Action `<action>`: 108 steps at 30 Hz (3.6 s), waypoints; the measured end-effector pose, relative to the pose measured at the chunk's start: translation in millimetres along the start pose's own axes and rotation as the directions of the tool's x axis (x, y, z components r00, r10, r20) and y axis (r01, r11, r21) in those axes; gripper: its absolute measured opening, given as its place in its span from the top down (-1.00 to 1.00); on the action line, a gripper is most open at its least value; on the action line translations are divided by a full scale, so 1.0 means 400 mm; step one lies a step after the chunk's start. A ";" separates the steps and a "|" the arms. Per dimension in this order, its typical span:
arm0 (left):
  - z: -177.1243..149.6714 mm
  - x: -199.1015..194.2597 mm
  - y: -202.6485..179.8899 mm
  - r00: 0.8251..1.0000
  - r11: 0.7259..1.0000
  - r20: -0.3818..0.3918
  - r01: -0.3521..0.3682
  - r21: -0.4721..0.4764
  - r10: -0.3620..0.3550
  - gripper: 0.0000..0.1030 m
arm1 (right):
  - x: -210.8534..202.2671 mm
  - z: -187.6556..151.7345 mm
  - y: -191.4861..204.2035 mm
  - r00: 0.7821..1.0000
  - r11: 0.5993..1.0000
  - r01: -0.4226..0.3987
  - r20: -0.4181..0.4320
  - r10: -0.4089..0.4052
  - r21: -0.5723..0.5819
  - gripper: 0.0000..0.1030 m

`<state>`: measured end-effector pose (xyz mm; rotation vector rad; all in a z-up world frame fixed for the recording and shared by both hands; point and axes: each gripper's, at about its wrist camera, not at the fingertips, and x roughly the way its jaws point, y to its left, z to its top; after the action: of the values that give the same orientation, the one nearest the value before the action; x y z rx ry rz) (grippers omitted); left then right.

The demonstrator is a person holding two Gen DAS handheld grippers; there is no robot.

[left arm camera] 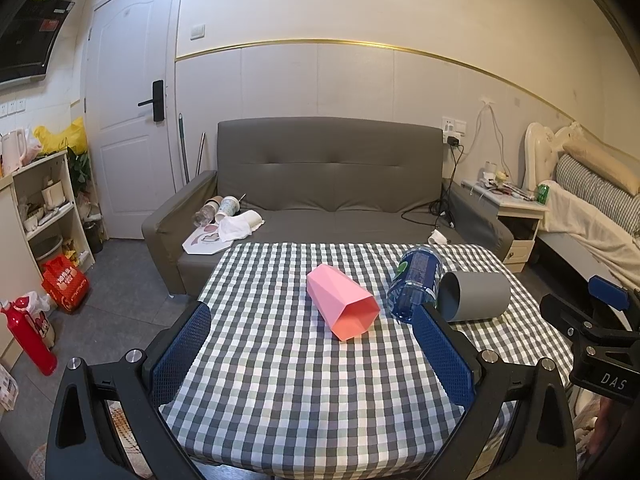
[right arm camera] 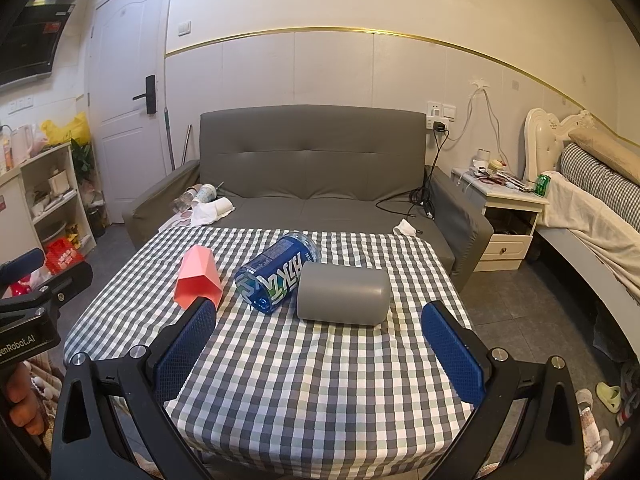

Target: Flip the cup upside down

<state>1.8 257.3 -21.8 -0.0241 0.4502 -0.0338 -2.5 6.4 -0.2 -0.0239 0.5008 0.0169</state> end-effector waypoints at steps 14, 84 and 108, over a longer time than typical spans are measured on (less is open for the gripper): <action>-0.001 0.001 -0.001 1.000 1.000 -0.001 -0.002 0.003 0.002 -1.00 | 0.001 -0.002 0.002 1.000 1.000 -0.001 0.000 0.001 0.001 -1.00; 0.022 0.325 0.282 0.949 0.989 -0.300 -0.126 -0.081 0.097 -1.00 | 0.644 0.027 0.430 0.876 0.920 -0.210 -0.481 0.027 -0.331 -0.20; -0.010 0.232 0.198 0.956 0.999 -0.293 -0.038 -0.033 0.026 -1.00 | 0.366 -0.105 0.310 0.854 0.995 -0.069 -0.520 0.024 -0.068 -0.20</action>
<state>85.7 332.8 -68.1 -0.0503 0.7484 0.0036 103.0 130.7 -109.8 -0.1018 1.0455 0.0812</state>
